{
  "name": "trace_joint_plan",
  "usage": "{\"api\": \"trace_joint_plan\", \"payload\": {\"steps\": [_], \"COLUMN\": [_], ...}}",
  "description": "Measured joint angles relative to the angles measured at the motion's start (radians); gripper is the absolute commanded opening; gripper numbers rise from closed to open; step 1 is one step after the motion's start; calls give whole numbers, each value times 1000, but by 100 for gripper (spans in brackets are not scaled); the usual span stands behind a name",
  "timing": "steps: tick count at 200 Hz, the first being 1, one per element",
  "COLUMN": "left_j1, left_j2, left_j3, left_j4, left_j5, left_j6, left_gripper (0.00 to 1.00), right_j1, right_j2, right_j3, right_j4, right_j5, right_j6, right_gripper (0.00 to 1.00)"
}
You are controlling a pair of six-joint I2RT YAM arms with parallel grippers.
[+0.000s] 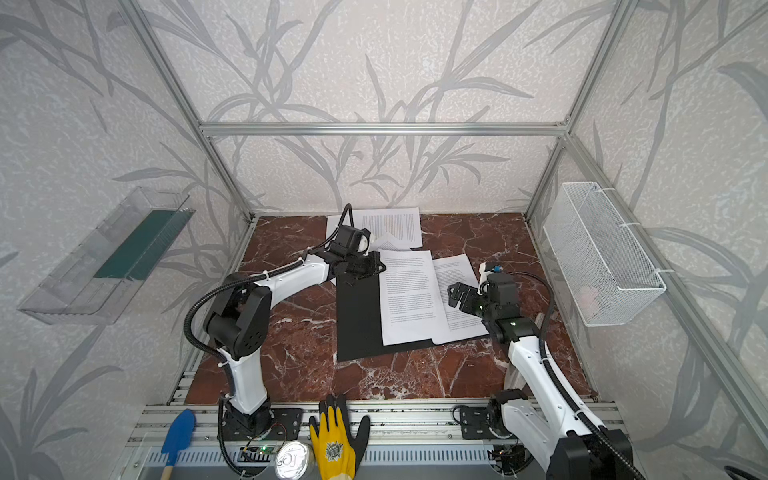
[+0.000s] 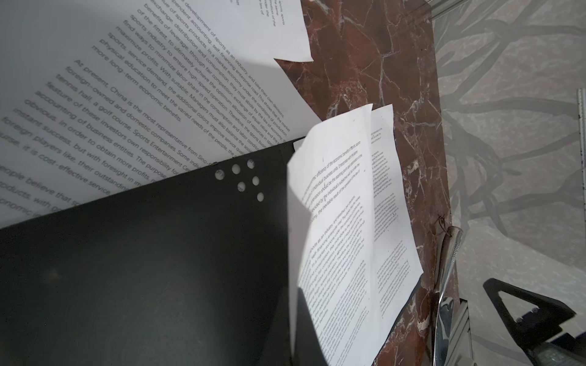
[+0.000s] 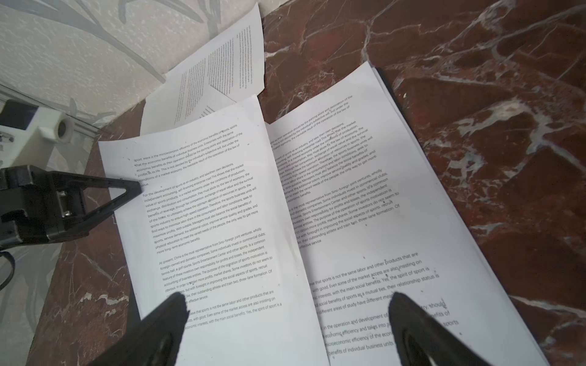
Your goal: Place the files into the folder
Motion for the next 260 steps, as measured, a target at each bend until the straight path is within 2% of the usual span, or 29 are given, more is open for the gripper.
{"api": "trace_joint_plan", "payload": {"steps": [46,96,131,152,181,195,220,246,260], "left_j1": [31,81,100,100,100,100,100,100,103], "left_j2": [43,138,158,164,181,192,205,206,206], "left_j3": [0,0,0,0,0,0,0,0,0], "left_j4": [78,106,122,131,142,143,143,145,146], "left_j5": [48,76,87,90,93,93,94,94,95], "left_j6": [-2,-9,-9,-9,-9,-9,-9,-9,-9], "left_gripper": [0,0,0,0,0,0,0,0,0], "right_j1": [44,73,91,104,120,124,127,127,127], "right_j2": [238,433,490,499,513,513,513,513,512], "right_j3": [13,56,94,110,128,129,131,132,132], "right_j4": [81,163,187,202,218,221,223,223,222], "right_j5": [-59,-105,-129,-153,-187,-198,-210,-211,-211], "right_j6": [-3,-7,-24,-35,-48,-49,-48,-48,-48], "right_gripper": [99,99,100,96,78,72,52,41,28]}}
